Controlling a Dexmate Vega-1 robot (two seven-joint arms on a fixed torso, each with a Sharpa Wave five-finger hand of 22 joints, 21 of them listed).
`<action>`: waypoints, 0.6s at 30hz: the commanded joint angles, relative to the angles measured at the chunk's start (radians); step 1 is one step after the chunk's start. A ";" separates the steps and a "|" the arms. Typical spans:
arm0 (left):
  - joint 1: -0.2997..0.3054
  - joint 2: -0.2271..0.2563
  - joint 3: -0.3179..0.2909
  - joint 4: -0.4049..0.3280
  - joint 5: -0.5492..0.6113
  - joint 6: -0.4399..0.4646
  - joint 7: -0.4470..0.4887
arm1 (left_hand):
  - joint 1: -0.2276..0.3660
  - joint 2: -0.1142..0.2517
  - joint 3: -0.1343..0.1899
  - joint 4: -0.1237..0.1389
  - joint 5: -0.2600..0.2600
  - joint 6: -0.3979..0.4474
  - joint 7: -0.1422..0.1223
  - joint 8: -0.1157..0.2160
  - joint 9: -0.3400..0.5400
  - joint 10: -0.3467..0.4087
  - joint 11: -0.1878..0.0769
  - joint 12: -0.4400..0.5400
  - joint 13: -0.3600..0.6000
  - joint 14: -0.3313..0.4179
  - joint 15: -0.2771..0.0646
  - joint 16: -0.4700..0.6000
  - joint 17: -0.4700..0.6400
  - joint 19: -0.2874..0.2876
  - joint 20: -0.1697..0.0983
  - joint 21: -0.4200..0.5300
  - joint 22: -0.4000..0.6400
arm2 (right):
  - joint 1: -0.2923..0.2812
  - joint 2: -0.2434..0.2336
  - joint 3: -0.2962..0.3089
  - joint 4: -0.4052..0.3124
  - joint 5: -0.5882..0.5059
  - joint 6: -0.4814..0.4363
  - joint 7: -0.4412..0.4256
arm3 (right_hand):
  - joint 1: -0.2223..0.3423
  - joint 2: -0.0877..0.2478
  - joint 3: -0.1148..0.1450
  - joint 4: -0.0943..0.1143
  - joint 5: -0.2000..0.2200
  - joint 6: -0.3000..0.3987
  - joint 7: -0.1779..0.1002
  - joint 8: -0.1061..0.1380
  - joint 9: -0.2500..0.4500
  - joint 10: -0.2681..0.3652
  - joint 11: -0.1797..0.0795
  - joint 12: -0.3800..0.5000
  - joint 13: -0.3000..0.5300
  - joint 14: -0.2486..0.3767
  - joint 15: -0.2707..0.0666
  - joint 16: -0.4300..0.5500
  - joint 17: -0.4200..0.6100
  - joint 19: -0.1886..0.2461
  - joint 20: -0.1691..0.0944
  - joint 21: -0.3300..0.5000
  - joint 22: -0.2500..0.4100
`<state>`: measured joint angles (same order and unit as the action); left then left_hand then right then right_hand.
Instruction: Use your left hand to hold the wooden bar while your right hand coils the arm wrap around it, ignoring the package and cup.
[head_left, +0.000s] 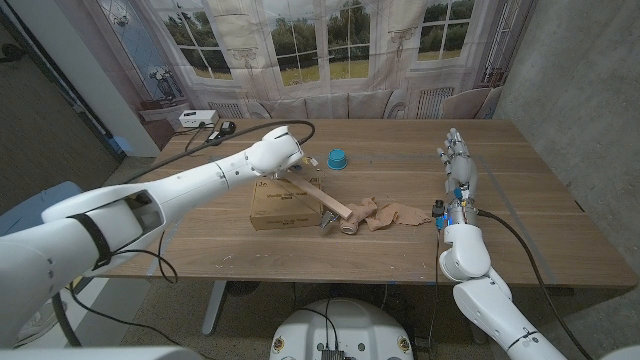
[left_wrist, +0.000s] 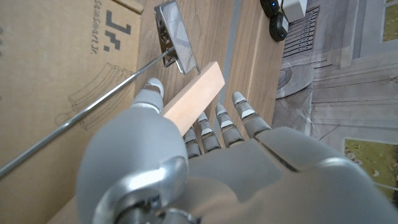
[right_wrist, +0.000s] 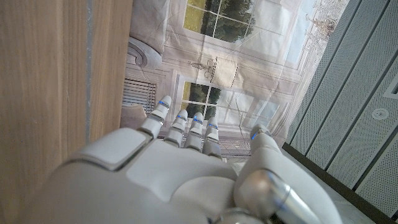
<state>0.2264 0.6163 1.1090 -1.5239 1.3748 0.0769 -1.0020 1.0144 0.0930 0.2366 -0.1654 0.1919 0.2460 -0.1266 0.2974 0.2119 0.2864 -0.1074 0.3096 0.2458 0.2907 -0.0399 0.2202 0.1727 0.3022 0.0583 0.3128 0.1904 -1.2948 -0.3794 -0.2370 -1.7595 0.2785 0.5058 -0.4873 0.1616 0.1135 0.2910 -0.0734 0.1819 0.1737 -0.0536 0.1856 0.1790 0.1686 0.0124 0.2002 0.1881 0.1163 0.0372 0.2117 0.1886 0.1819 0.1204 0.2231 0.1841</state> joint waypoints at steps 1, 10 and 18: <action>0.061 0.037 -0.099 -0.037 -0.193 -0.034 0.089 | 0.049 0.039 0.049 0.004 0.013 0.085 0.052 0.018 -0.003 0.134 0.000 0.038 0.013 0.191 -0.100 0.041 0.007 0.139 0.004 0.054 0.006 | -0.017 -0.004 0.003 -0.035 -0.039 -0.022 -0.020 | -0.002 -0.008 0.006 0.005 0.003 0.011 -0.004 0.010 0.003 0.009 0.003 0.004 0.006 0.011 0.006 0.009 0.003 0.010 0.006 0.002 0.001; 0.085 0.048 -0.104 -0.041 -0.202 -0.001 0.149 | 0.072 0.128 0.264 0.125 0.015 0.298 0.131 0.042 -0.003 0.392 -0.005 0.130 0.073 0.559 -0.156 0.153 0.069 0.334 -0.049 0.200 0.039 | -0.019 -0.001 0.001 -0.046 -0.051 -0.033 -0.025 | -0.005 -0.009 0.006 0.006 0.003 0.015 -0.004 0.010 0.003 0.013 0.006 0.004 0.006 0.023 0.008 0.011 0.004 0.013 0.009 0.002 0.001; 0.099 0.077 -0.137 -0.088 -0.201 0.026 0.211 | 0.107 0.112 0.319 0.180 0.009 0.473 0.148 0.085 0.071 0.524 0.004 0.284 0.239 0.737 -0.180 0.348 0.301 0.327 -0.066 0.371 0.148 | -0.019 0.002 -0.004 -0.048 -0.067 -0.036 -0.032 | -0.006 -0.009 0.006 0.007 0.003 0.018 -0.004 0.010 0.003 0.014 0.005 0.004 0.006 0.024 0.010 0.010 0.004 0.014 0.009 0.002 0.001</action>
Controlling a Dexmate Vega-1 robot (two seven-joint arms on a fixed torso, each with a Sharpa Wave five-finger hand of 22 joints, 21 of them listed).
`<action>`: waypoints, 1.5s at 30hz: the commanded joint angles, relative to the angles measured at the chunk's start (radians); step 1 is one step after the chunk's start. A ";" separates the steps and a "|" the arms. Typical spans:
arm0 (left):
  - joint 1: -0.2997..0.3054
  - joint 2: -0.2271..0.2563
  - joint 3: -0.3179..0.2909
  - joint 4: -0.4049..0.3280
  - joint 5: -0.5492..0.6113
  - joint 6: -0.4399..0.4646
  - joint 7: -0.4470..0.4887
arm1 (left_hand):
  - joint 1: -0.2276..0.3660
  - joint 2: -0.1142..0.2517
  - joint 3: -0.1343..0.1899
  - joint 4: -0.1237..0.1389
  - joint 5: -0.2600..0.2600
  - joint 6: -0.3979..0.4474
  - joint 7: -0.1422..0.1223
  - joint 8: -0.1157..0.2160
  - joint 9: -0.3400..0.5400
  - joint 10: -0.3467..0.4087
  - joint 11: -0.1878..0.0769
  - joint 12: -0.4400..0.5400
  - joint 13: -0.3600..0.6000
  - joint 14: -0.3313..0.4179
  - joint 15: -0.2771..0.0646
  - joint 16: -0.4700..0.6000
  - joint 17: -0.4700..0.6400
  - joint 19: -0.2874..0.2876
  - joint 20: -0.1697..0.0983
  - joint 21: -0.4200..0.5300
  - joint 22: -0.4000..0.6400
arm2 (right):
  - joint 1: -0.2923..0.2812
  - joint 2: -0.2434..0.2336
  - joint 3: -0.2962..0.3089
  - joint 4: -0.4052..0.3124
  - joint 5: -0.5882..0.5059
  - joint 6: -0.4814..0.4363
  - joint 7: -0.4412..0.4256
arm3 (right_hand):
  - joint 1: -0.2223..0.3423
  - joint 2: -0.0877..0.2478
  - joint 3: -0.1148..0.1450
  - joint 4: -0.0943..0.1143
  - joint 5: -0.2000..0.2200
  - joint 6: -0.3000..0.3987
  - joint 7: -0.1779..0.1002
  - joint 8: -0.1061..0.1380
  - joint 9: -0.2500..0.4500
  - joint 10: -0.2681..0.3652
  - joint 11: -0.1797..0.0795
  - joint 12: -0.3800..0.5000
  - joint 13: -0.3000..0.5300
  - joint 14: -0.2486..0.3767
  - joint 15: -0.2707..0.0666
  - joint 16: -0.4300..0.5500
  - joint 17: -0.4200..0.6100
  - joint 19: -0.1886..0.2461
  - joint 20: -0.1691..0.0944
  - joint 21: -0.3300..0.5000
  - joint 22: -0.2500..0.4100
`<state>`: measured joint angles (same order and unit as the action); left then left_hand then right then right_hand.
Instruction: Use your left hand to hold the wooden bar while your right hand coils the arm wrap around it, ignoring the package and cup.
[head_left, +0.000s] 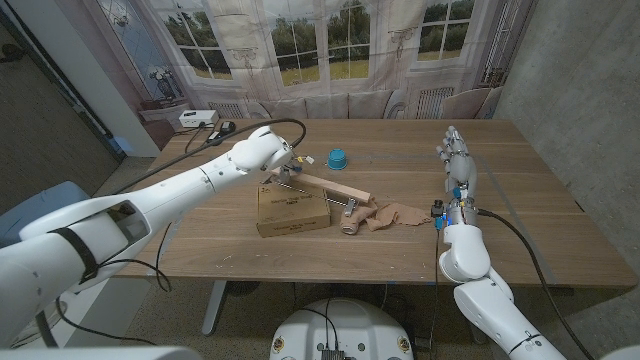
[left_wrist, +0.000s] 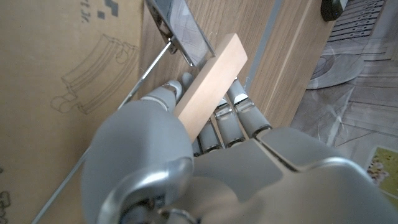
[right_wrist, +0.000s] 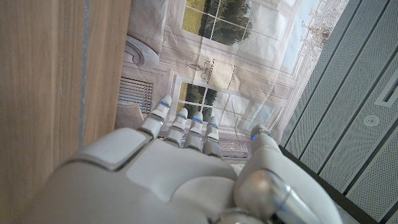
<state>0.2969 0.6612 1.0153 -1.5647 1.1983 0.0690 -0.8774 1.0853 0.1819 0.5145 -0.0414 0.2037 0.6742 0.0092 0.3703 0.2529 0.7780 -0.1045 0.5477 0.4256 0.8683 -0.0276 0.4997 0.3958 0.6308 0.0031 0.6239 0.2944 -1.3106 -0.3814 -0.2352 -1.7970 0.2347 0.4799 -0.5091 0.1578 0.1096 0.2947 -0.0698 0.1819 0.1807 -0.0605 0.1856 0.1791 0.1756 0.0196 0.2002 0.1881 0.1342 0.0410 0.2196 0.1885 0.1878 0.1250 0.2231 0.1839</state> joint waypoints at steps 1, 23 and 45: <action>0.031 0.036 -0.048 -0.054 -0.022 0.037 0.099 | 0.036 0.020 0.036 0.055 -0.004 0.047 0.012 0.012 0.034 0.037 0.003 0.053 0.069 0.165 -0.192 0.079 0.090 -0.002 -0.011 0.070 0.050 | -0.005 0.004 -0.005 -0.013 -0.027 -0.014 -0.014 | -0.003 -0.005 0.003 0.004 0.003 0.011 0.003 0.010 0.003 0.007 -0.001 0.004 0.006 0.006 0.006 0.002 0.004 0.008 0.004 0.002 0.001; 0.153 0.065 -0.163 -0.172 0.014 0.174 0.428 | -0.011 0.011 -0.063 0.091 0.058 0.040 0.013 0.045 0.233 0.006 0.000 0.289 0.502 0.225 -0.183 0.374 0.505 -0.014 -0.046 0.423 0.242 | -0.062 -0.018 0.015 -0.089 -0.077 -0.080 -0.050 | 0.012 0.000 0.013 -0.005 0.004 0.020 0.007 0.012 0.003 0.009 -0.002 0.002 0.006 0.004 0.002 -0.004 0.002 0.008 -0.002 0.000 0.001; 0.269 0.037 -0.250 -0.215 -0.101 0.232 0.783 | -0.009 -0.006 -0.075 0.094 0.089 0.040 0.008 0.076 0.313 -0.005 0.000 0.378 0.694 0.263 -0.177 0.422 0.571 0.017 -0.082 0.571 0.279 | -0.231 -0.140 0.027 -0.390 -0.280 -0.549 -0.138 | 0.155 0.011 0.081 -0.094 0.017 0.040 0.002 0.017 0.004 0.019 -0.021 0.001 0.005 0.013 -0.011 -0.012 -0.002 0.008 -0.011 -0.008 -0.001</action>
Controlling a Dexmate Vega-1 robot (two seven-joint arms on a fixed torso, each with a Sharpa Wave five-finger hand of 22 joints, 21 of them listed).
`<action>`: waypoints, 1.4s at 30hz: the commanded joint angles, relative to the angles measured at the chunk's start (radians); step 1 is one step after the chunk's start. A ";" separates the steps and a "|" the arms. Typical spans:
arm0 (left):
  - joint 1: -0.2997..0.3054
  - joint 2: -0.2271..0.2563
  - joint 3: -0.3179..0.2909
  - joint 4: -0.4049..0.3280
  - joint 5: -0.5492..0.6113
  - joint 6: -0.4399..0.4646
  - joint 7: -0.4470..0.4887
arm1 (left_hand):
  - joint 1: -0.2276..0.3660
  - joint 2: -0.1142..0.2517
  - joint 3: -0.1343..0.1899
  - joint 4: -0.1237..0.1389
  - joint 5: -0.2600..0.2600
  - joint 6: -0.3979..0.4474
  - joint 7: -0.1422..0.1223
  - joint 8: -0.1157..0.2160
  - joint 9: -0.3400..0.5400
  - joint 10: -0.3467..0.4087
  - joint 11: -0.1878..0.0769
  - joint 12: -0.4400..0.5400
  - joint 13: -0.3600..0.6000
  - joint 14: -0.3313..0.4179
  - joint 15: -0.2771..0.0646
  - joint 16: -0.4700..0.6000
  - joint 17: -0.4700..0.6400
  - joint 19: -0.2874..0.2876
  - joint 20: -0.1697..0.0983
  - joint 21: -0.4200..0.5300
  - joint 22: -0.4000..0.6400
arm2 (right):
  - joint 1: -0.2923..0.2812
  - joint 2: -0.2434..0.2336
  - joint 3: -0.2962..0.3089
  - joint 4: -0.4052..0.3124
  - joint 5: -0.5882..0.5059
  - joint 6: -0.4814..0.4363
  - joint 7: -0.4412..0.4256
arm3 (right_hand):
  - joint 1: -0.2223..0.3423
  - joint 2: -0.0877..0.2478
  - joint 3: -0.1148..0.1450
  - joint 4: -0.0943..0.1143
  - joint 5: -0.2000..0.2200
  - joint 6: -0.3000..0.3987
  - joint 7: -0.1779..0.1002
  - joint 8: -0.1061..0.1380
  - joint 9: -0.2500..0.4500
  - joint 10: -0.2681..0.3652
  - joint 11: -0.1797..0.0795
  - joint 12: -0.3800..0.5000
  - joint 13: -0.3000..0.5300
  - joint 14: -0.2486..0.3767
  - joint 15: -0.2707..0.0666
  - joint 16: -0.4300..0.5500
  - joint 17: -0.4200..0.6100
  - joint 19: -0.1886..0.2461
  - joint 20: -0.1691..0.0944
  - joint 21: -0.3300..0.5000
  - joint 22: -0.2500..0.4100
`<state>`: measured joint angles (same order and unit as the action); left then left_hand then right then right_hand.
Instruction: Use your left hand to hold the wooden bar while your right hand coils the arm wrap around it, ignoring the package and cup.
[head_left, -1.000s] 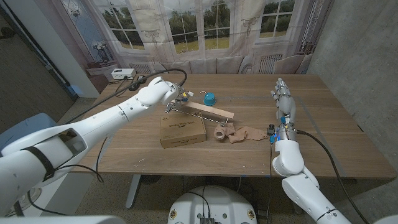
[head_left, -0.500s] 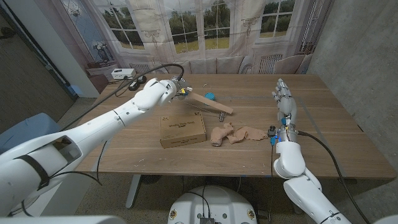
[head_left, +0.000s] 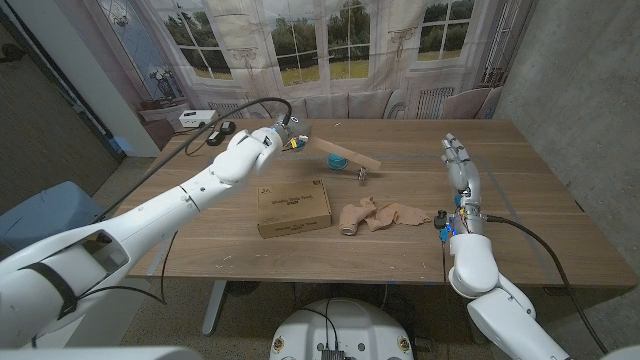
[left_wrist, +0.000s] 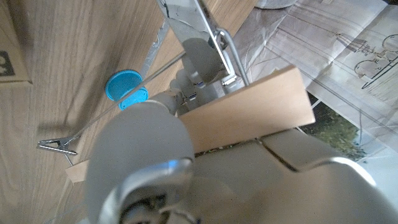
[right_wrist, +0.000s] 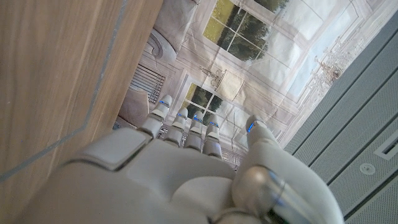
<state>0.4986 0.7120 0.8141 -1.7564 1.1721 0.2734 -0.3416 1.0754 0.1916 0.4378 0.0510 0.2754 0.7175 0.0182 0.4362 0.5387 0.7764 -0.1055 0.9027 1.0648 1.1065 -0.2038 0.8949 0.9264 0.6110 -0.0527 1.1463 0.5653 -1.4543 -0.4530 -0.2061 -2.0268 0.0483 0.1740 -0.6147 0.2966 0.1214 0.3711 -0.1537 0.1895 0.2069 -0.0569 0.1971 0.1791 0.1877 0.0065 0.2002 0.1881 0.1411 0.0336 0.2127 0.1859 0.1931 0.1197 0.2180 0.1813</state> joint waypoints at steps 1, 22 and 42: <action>0.071 -0.015 -0.050 -0.024 -0.079 0.028 0.264 | -0.001 -0.013 0.006 0.006 0.025 -0.012 -0.001 0.013 0.040 -0.006 -0.001 0.033 0.079 0.036 -0.001 0.037 0.060 0.051 -0.042 0.069 0.009 | -0.093 -0.074 -0.004 -0.172 -0.098 -0.262 -0.032 | 0.020 -0.001 0.006 -0.011 0.009 0.015 -0.001 0.006 0.004 0.008 -0.008 0.001 0.005 0.006 -0.004 -0.005 0.000 0.004 -0.007 -0.003 0.001; 0.094 -0.019 -0.064 -0.043 -0.166 0.039 0.347 | -0.027 -0.019 0.071 0.076 0.101 -0.091 -0.005 0.074 0.181 -0.062 -0.005 0.106 0.172 0.124 -0.004 0.124 0.258 0.132 -0.087 0.194 0.015 | -0.119 -0.166 -0.114 -0.351 -0.244 -0.589 -0.031 | 0.067 -0.012 0.021 -0.022 0.012 0.014 0.000 0.001 0.005 0.008 -0.011 -0.001 0.006 0.010 -0.011 -0.007 0.000 0.011 -0.012 -0.003 0.002; 0.096 -0.012 -0.073 -0.046 -0.241 0.049 0.357 | -0.053 -0.026 0.119 0.106 0.129 -0.103 0.000 0.123 0.254 -0.072 -0.008 0.176 0.175 0.160 -0.004 0.173 0.302 0.155 -0.103 0.234 0.021 | 0.038 -0.244 -0.329 -0.438 -0.380 -0.915 0.073 | 0.102 -0.028 0.027 -0.023 0.012 -0.018 -0.009 -0.010 0.006 -0.014 -0.022 -0.009 0.007 -0.008 -0.015 -0.016 0.000 0.002 -0.012 -0.009 0.001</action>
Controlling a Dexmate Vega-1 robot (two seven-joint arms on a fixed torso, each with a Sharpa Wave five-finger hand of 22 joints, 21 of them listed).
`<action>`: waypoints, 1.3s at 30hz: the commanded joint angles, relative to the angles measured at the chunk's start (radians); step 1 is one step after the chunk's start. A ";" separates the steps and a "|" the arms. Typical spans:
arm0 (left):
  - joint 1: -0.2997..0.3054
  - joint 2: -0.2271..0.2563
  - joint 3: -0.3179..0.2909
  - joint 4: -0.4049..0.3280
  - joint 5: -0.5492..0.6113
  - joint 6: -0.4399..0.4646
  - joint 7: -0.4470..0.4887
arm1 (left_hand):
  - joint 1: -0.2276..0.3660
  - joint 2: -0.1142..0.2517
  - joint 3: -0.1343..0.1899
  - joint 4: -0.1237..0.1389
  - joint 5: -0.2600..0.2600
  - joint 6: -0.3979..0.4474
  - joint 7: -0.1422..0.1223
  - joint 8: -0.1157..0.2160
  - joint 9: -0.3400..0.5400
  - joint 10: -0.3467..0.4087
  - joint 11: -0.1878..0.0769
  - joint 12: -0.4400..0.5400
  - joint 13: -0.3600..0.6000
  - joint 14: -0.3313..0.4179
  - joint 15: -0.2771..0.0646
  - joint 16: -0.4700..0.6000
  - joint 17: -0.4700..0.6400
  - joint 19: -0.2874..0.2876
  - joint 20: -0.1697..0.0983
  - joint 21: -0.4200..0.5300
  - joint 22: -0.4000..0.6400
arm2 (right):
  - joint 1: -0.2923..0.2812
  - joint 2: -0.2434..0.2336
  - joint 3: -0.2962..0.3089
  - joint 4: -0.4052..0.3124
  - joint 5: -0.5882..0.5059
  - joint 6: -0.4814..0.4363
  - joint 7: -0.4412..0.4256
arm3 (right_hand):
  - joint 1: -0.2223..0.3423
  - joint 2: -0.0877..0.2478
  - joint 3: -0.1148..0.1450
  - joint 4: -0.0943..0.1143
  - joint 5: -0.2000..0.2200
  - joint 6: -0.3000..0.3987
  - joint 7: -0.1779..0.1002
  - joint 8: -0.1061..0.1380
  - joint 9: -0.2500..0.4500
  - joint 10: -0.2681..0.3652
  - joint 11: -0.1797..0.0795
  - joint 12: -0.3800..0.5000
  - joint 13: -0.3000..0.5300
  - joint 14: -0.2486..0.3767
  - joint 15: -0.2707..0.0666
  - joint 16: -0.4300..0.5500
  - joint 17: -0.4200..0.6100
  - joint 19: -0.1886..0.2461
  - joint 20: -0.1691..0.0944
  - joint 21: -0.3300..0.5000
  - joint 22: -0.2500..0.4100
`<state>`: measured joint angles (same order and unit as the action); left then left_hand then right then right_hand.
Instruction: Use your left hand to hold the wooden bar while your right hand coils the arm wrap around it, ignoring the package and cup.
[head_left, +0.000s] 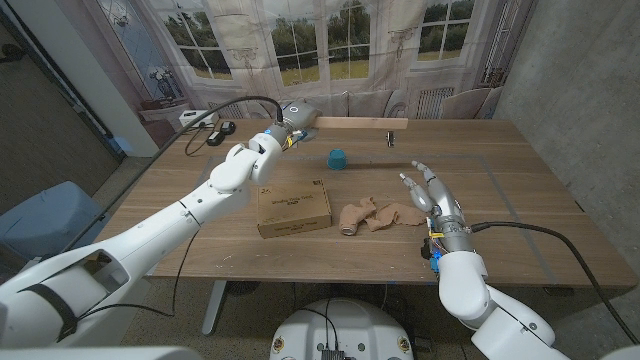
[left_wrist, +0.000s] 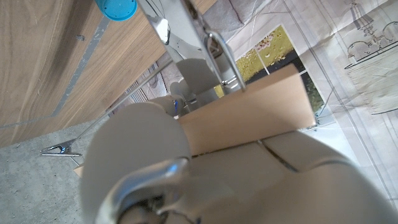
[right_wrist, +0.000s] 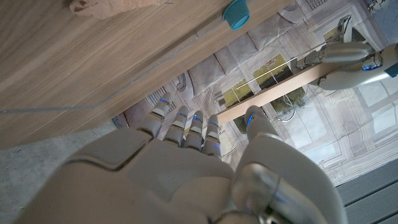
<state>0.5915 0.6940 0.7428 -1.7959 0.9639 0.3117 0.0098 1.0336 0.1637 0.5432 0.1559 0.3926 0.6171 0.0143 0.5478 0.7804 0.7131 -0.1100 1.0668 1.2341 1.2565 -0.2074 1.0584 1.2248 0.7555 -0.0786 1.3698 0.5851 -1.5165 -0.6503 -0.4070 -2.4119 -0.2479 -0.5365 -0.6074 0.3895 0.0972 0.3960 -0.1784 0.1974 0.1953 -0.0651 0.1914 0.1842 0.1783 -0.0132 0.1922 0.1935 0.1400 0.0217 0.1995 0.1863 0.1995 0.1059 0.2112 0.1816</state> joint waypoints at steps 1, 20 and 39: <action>0.004 0.006 -0.002 -0.008 -0.035 0.013 0.008 | -0.012 0.001 0.014 0.001 0.012 -0.003 0.004 0.012 0.014 -0.009 -0.002 0.013 0.005 0.010 -0.001 0.011 0.004 0.011 -0.078 0.010 -0.001 | 0.113 -0.050 -0.142 -0.057 -0.094 -0.226 0.072 | 0.010 -0.004 0.002 0.002 0.004 -0.007 -0.001 -0.004 0.001 -0.005 -0.003 -0.001 0.001 -0.008 -0.003 -0.003 0.000 -0.005 0.002 -0.002 0.001; 0.020 0.022 -0.009 -0.024 -0.059 0.032 0.008 | -0.033 -0.002 0.035 0.005 0.020 -0.008 0.002 0.032 0.038 -0.021 -0.008 0.058 0.005 0.004 0.000 0.032 0.003 0.003 -0.077 0.028 -0.013 | 0.335 -0.089 -0.348 -0.044 -0.159 -0.421 0.225 | 0.025 -0.011 0.003 0.004 0.004 -0.020 0.002 -0.006 0.002 -0.015 -0.005 -0.003 0.002 -0.015 -0.005 -0.004 0.000 -0.006 0.007 -0.003 0.001; -0.003 0.014 0.003 0.026 -0.092 -0.002 0.034 | -0.046 -0.002 0.047 0.005 0.022 -0.009 0.004 0.036 0.036 -0.029 -0.006 0.087 0.004 0.001 -0.001 0.044 0.003 -0.001 -0.076 0.040 -0.027 | 0.747 -0.116 -0.799 -0.097 -0.327 -0.859 0.424 | 0.070 -0.045 0.006 0.001 -0.009 -0.066 0.001 -0.009 0.004 -0.097 -0.021 -0.014 0.003 -0.077 -0.022 -0.016 0.000 -0.040 0.020 -0.015 0.000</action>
<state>0.6027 0.7122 0.7374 -1.7948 0.8901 0.3293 0.0288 0.9971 0.1608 0.5818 0.1614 0.4128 0.6035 0.0110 0.5800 0.8146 0.6848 -0.1173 1.1461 1.2338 1.2562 -0.2072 1.0927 1.2245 0.7554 -0.0786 1.4019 0.5559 -1.0232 -0.7557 -0.9326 -2.4855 -0.4957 -1.1568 -0.2820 0.4516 0.0587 0.3959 -0.1783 0.1920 0.1368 -0.0611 0.1848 0.1840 0.0939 -0.0325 0.1809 0.1931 0.0670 -0.0002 0.1844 0.1865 0.1677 0.1269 0.1995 0.1817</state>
